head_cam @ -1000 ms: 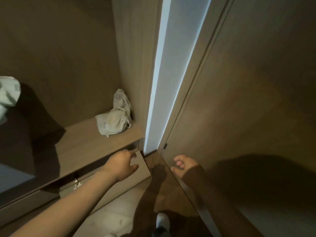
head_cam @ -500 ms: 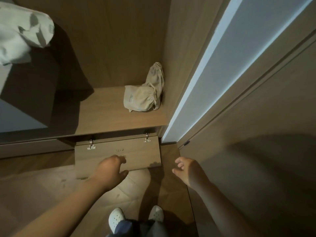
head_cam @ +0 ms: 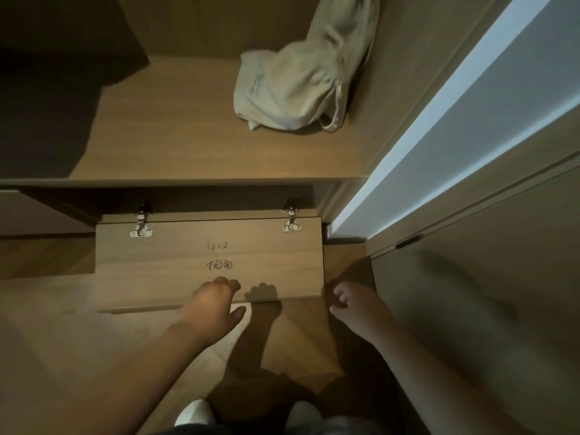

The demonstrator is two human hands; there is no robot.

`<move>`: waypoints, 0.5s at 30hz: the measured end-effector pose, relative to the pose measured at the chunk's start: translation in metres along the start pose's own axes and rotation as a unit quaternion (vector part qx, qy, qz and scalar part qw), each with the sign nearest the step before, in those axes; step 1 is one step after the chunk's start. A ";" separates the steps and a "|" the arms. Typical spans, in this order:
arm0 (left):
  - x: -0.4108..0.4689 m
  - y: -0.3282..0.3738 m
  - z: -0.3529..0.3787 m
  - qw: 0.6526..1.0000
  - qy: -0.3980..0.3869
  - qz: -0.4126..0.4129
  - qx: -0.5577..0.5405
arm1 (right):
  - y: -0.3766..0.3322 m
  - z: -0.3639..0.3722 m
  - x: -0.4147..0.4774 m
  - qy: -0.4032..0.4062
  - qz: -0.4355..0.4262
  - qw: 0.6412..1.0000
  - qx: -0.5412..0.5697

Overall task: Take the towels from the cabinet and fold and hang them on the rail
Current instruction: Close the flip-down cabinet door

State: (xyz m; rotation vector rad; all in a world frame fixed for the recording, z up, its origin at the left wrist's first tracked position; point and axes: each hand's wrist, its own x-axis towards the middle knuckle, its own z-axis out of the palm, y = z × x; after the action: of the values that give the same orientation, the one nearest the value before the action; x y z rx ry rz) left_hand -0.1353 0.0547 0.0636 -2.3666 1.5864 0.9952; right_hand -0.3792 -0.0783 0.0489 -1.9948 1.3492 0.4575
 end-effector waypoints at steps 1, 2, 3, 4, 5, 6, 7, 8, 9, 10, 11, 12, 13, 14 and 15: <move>0.019 -0.008 0.019 1.000 0.003 0.004 0.000 | 0.008 0.018 0.021 0.001 -0.002 1.000 -0.001; 0.038 -0.016 0.038 1.000 0.007 0.009 0.004 | 0.017 0.034 0.042 0.003 -0.003 1.000 -0.002; 0.058 -0.023 0.056 1.000 0.012 0.016 0.009 | 0.025 0.051 0.063 0.007 -0.003 1.000 -0.002; 0.076 -0.030 0.075 0.999 0.018 0.024 0.016 | 0.033 0.065 0.083 0.012 0.000 1.000 0.001; 0.094 -0.036 0.093 0.999 0.023 0.033 0.019 | 0.041 0.080 0.102 0.019 0.004 1.000 0.009; 0.111 -0.041 0.111 0.998 0.029 0.045 0.021 | 0.049 0.093 0.121 0.024 0.008 0.999 0.020; 0.127 -0.045 0.128 0.997 0.035 0.061 0.023 | 0.055 0.106 0.139 0.029 0.009 0.999 0.031; 0.143 -0.049 0.143 0.995 0.045 0.081 0.030 | 0.063 0.117 0.156 0.038 0.008 0.999 0.037; 0.157 -0.052 0.156 0.992 0.059 0.101 0.040 | 0.069 0.125 0.172 0.052 0.004 0.998 0.040; 0.170 -0.054 0.167 0.989 0.076 0.116 0.055 | 0.074 0.131 0.186 0.069 0.005 0.997 0.045; 0.181 -0.057 0.174 0.985 0.094 0.125 0.074 | 0.078 0.134 0.198 0.091 0.007 0.995 0.052; 0.191 -0.059 0.179 0.981 0.113 0.129 0.090 | 0.083 0.137 0.209 0.116 0.003 0.992 0.057; 0.199 -0.061 0.183 0.978 0.131 0.131 0.096 | 0.086 0.140 0.217 0.139 -0.007 0.988 0.061; 0.205 -0.064 0.186 0.976 0.142 0.135 0.097 | 0.090 0.145 0.223 0.156 -0.015 0.985 0.071; 0.209 -0.067 0.190 0.974 0.148 0.142 0.101 | 0.093 0.151 0.228 0.165 -0.018 0.982 0.093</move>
State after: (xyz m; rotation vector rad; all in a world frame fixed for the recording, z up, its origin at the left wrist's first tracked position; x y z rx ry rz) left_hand -0.1146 0.0046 -0.2213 -2.2728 2.0666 0.5000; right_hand -0.3606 -0.1477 -0.2309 -1.9929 1.4896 -0.0213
